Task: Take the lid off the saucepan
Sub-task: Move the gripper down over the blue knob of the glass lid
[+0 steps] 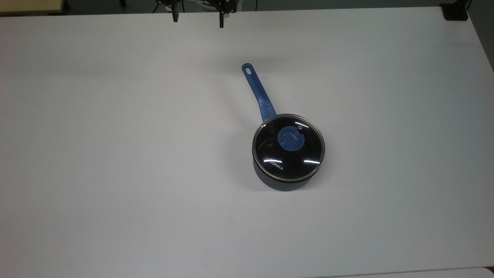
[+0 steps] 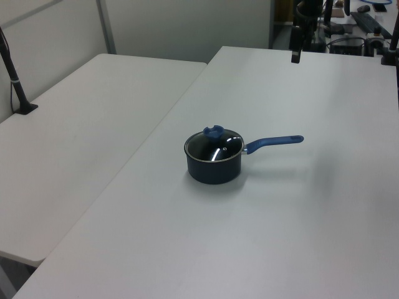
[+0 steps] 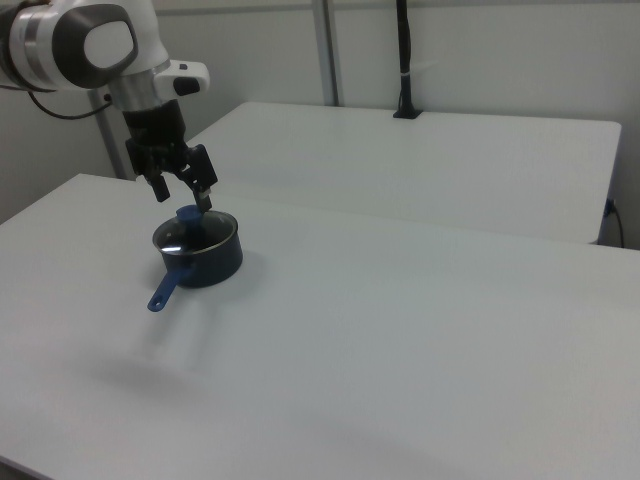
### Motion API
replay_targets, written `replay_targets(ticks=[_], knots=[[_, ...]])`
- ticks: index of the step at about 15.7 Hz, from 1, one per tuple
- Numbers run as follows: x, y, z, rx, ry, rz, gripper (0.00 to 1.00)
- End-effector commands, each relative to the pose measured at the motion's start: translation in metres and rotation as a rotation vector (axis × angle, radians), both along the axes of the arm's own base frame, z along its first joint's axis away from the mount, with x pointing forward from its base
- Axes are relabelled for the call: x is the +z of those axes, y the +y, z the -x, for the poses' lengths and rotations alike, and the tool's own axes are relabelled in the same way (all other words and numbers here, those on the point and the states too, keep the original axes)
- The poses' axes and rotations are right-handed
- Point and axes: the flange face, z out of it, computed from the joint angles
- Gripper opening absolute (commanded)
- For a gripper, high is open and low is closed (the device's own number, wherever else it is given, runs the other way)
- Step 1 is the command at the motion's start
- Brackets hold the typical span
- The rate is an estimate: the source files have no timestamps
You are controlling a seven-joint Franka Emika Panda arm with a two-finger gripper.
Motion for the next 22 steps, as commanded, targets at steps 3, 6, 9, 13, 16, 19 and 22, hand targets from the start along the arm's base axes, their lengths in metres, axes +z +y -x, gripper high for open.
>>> replay_targets(ticks=[3, 6, 9, 13, 16, 19, 22], knots=[[-0.003, 0.001, 0.009, 0.016, 0.027, -0.02, 1.0], [-0.01, 0.007, 0.004, 0.026, 0.032, -0.021, 1.0], [-0.011, 0.014, -0.009, 0.037, 0.017, -0.029, 1.0], [-0.02, 0.024, -0.024, 0.097, 0.027, -0.045, 1.0], [-0.042, 0.047, -0.06, 0.201, 0.043, -0.053, 1.0], [-0.06, 0.074, -0.093, 0.257, -0.024, -0.056, 1.0], [-0.073, 0.107, -0.11, 0.292, -0.135, -0.064, 1.0]])
